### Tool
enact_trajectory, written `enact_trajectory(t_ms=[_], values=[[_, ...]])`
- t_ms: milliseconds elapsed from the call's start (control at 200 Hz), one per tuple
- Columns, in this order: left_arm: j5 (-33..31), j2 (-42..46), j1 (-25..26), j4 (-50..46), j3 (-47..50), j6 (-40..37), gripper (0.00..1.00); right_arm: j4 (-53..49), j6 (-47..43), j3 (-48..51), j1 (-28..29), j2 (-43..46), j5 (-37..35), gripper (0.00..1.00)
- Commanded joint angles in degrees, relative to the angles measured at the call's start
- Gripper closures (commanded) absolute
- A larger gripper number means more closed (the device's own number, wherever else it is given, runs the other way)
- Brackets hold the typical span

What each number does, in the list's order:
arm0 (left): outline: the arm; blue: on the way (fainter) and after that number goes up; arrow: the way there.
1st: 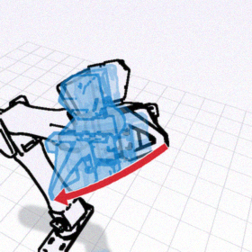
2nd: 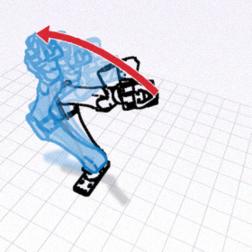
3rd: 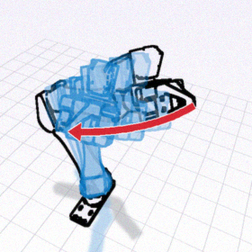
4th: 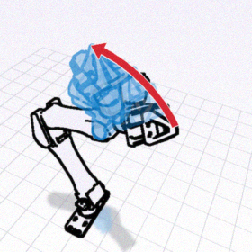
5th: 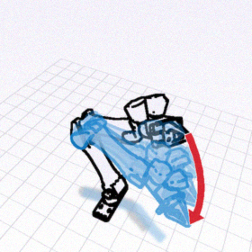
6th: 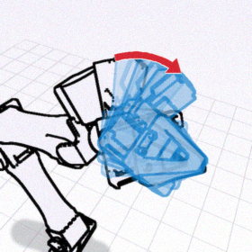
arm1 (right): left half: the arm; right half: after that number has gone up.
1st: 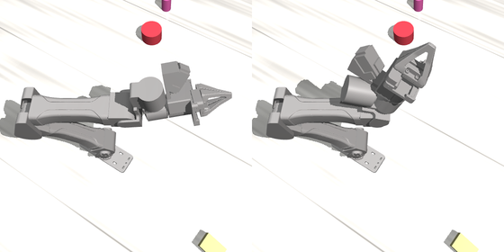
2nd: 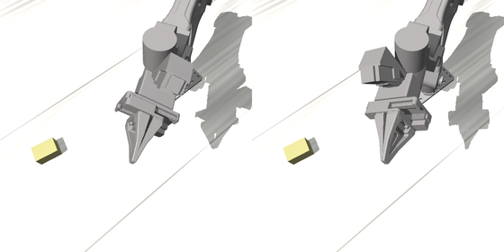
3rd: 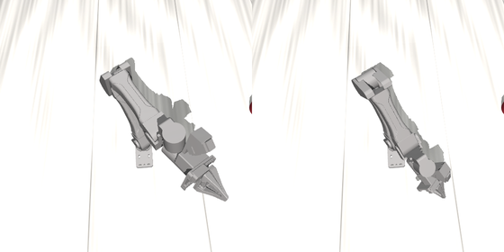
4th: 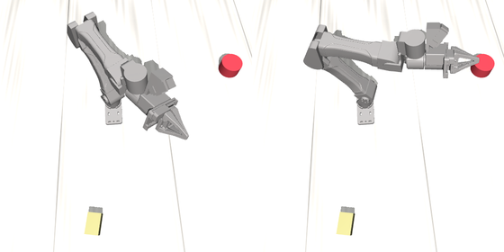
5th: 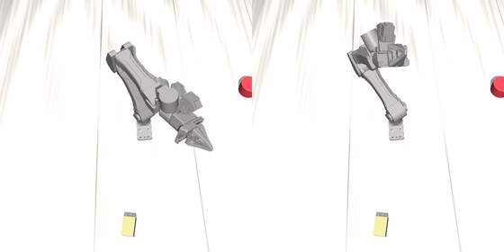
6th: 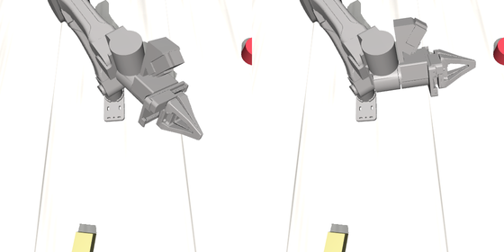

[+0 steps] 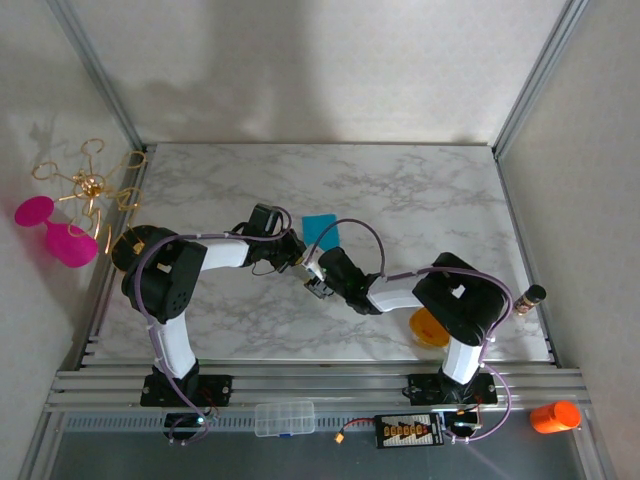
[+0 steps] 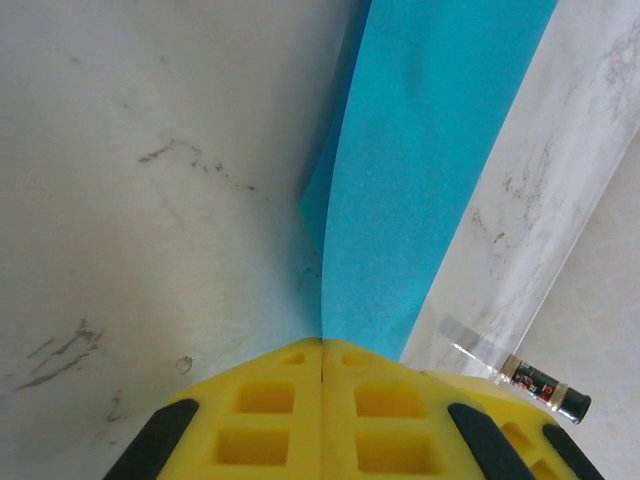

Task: Fold a paper plane with a square sheet of paper (pick it up from the middle)
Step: Third fold the triangle at the center of the table.

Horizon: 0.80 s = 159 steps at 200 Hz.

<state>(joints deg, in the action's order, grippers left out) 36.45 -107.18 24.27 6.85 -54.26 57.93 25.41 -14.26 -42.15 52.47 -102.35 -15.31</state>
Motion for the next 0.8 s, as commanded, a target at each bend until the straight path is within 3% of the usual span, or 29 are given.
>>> enact_trajectory(t_ms=[0, 431, 791], values=[[-0.7, 1.5, 0.3, -1.2, -0.8, 0.2, 0.96, 5.1, -2.1, 2.2, 0.7, 0.7, -3.5, 0.27], [-0.8, 1.4, 0.3, -1.2, -0.3, 0.2, 0.96, 7.5, -4.2, 4.0, 1.7, 2.0, -4.4, 0.54], [-0.8, 1.4, 0.3, -1.1, -0.1, 0.2, 0.95, 8.3, -2.6, 3.4, 2.3, 2.2, -3.0, 0.65]])
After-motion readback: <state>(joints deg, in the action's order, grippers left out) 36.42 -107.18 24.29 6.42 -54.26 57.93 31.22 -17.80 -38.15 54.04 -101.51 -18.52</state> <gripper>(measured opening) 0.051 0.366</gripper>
